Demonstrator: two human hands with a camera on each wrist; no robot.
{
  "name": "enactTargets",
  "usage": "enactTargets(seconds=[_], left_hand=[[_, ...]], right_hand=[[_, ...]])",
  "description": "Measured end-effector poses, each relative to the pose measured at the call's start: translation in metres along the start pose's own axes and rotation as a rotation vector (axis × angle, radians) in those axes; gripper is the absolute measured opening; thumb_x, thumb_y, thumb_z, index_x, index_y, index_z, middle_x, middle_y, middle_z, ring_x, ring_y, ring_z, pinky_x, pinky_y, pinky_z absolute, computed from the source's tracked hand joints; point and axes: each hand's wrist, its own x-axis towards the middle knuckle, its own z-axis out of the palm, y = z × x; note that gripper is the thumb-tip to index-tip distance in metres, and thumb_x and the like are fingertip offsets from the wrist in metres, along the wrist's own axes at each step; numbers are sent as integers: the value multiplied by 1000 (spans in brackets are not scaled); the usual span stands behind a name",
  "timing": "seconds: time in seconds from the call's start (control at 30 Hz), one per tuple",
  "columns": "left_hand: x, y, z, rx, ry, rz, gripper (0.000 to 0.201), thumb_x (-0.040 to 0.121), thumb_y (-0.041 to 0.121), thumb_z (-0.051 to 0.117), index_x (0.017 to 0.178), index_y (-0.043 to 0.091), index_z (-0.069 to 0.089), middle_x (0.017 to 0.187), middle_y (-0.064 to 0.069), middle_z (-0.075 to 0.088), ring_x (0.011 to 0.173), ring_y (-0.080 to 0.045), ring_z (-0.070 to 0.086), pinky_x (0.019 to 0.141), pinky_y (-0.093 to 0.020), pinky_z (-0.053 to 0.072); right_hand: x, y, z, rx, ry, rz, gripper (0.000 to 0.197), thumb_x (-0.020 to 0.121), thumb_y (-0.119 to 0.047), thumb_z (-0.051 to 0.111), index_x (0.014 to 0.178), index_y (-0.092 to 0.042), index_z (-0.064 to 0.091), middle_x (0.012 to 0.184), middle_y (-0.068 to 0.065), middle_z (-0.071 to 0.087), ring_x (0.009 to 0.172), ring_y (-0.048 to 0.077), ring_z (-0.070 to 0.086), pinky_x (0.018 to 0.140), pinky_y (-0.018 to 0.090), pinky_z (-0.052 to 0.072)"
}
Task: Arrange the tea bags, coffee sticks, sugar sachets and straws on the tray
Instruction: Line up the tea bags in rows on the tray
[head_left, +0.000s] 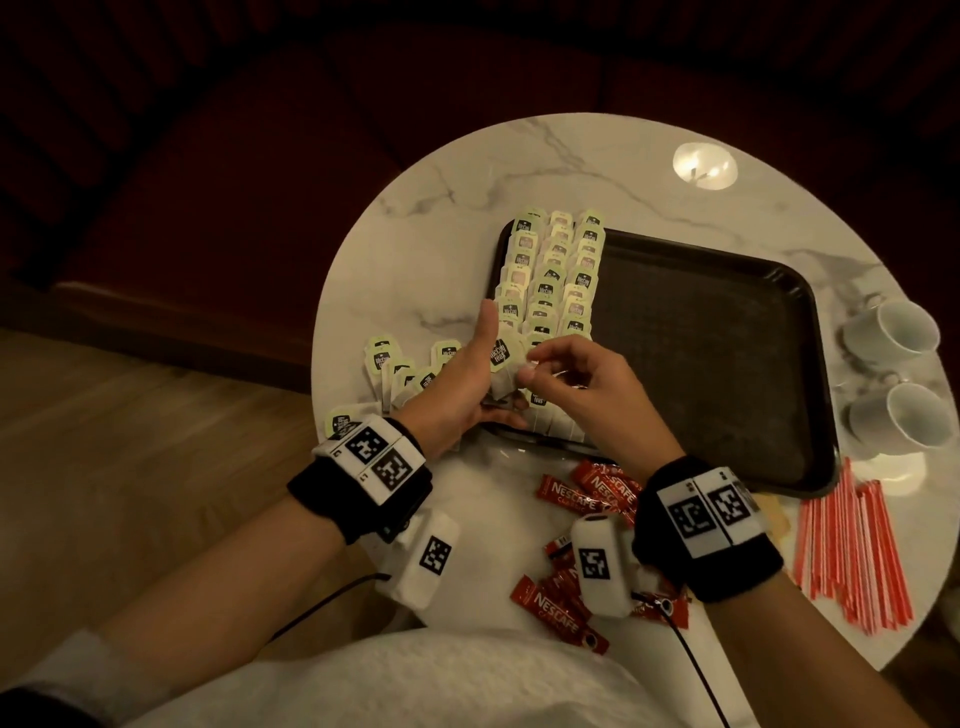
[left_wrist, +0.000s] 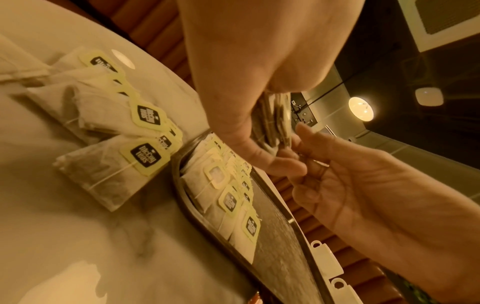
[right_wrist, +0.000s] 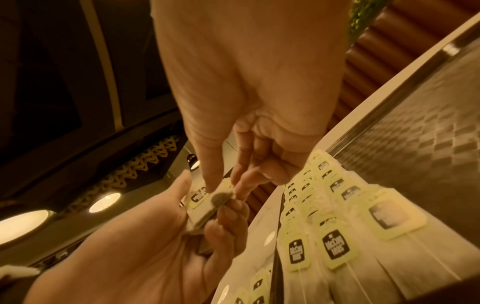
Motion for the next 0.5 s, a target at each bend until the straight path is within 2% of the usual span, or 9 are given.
enactTargets(seconds=[0.07,0.2,0.27,0.33,0.43,0.5], left_hand=[[1,-2,-1,27,-3,31,73,91,68,20,136,20,51,92,0,73,68,-11,67,55,-26,55],[2,-3,-2,29,-4,134,80,75,69,38,134,17,49,111,-7,69,79,-12,67,59,-30,56],[2,-3,-3,43,46,184,70,74,62,52,125,15,54,106,-5,69,78,-11,66,57,-28,55],[3,-3,-5,74,100,222,54,79,53,65,117,14,60,97,-2,68,74,-10,63,52,-25,50],[5,-3,-6,92,111,300,22,88,32,68,104,17,66,86,0,68,67,-9,56,45,-22,42],[5,-1,-5,75,104,322,16,85,27,70,98,19,67,79,3,67,61,-6,54,44,-21,39]], right_hand=[[0,2,1,18,-26,5,22,87,-23,73,107,-20,65,84,-5,68,81,14,64,81,27,53],[-3,4,-3,81,-40,0,23,91,-17,69,114,-16,66,87,-6,65,79,4,60,73,16,50],[-5,4,-7,67,-15,-16,23,92,-19,67,115,-16,68,92,-8,67,79,-1,58,71,14,48],[-7,3,-11,64,12,-35,17,93,-20,66,110,-17,70,94,-7,69,80,0,59,71,14,48],[-9,2,-12,80,34,-51,11,93,-21,65,102,-23,71,95,-4,72,85,10,62,78,22,51],[-10,3,-13,90,51,-49,11,93,-21,65,101,-25,71,96,-4,72,88,17,64,82,28,52]])
